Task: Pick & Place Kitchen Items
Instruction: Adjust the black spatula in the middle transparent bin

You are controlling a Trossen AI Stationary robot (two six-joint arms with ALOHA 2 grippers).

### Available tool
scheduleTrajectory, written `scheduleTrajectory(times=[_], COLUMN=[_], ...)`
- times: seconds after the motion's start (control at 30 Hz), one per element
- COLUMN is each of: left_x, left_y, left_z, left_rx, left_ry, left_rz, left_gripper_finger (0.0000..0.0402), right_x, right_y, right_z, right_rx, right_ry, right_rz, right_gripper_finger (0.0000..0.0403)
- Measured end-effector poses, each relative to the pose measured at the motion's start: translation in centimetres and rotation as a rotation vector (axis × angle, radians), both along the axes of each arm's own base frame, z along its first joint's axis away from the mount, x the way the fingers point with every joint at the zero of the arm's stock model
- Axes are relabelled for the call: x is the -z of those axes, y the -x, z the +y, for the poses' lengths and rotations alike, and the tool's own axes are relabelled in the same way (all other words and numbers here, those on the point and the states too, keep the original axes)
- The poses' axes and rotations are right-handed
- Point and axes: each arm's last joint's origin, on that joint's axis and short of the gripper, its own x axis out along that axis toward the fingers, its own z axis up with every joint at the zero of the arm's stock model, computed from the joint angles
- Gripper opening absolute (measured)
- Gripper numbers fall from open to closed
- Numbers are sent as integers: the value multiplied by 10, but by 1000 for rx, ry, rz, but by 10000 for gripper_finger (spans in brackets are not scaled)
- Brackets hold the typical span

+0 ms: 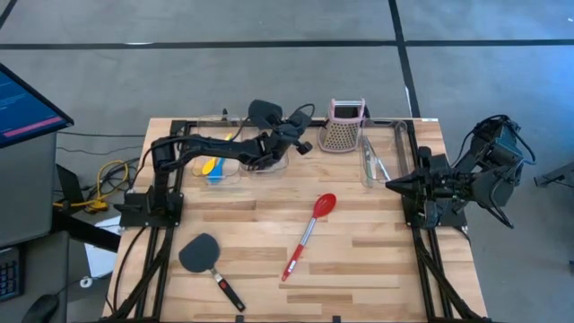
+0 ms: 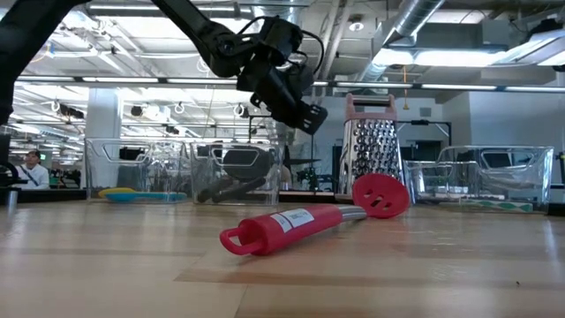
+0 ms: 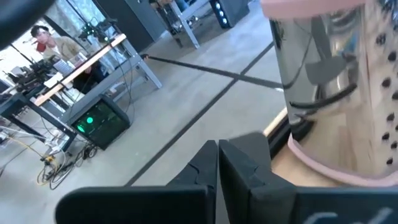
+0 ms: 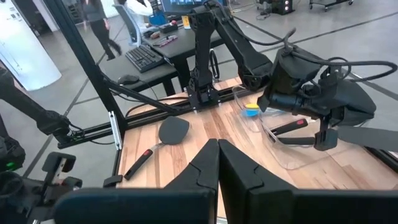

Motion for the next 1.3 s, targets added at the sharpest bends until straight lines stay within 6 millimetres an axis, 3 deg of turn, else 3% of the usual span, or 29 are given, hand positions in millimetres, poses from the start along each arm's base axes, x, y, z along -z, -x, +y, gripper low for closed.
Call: scheduleTrajectory(times=[0.3,0.73,1.3], left_x=[0,8,42], left_y=[-2,-2,-1], left_z=[-1,-11,-7], left_rx=[81,135,197], left_ry=[29,35,84], left_rz=[-16,123,225], left_gripper_finger=[16,145,222], right_x=[1,1,2], right_y=[0,0,1], right_z=[0,0,-1], right_rx=[-3,-3,0], right_ry=[7,8,20], right_rz=[8,8,16], right_gripper_finger=[0,0,0])
